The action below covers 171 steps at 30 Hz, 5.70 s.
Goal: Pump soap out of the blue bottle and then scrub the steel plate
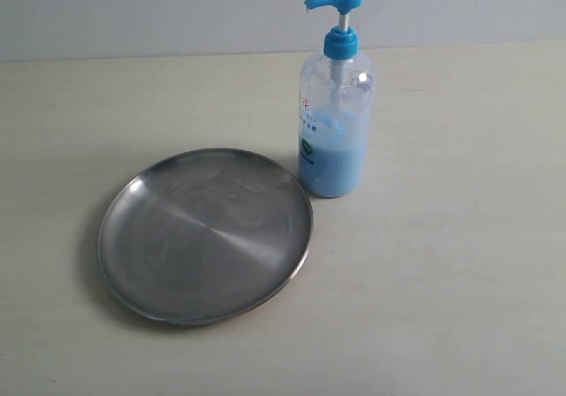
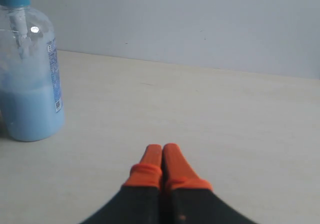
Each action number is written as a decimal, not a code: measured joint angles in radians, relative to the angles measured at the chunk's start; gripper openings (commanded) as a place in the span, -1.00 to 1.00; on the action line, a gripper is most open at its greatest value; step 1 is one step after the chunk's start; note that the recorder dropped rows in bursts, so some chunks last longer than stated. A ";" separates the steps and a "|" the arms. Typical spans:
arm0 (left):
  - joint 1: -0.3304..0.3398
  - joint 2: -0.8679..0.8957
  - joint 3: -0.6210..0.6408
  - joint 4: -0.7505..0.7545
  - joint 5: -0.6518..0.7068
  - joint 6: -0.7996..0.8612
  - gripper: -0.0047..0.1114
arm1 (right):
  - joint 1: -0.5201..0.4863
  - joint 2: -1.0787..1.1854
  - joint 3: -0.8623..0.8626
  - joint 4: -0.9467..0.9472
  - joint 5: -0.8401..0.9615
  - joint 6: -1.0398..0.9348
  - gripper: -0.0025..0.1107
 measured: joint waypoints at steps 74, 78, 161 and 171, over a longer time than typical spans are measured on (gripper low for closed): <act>0.000 0.000 0.000 0.000 0.000 0.000 -0.92 | 0.000 0.589 -0.268 -0.003 -0.003 0.000 -0.96; 0.000 0.000 0.000 0.000 0.000 0.000 -0.92 | 0.000 0.610 -0.340 -0.003 -0.003 0.000 -0.96; 0.000 0.000 0.000 0.000 0.000 0.000 -0.92 | 0.297 1.320 -0.592 0.421 0.027 -0.364 -0.96; 0.000 0.000 0.000 0.000 0.000 0.000 -0.92 | 0.299 1.350 -0.590 0.426 -0.163 -0.341 -0.96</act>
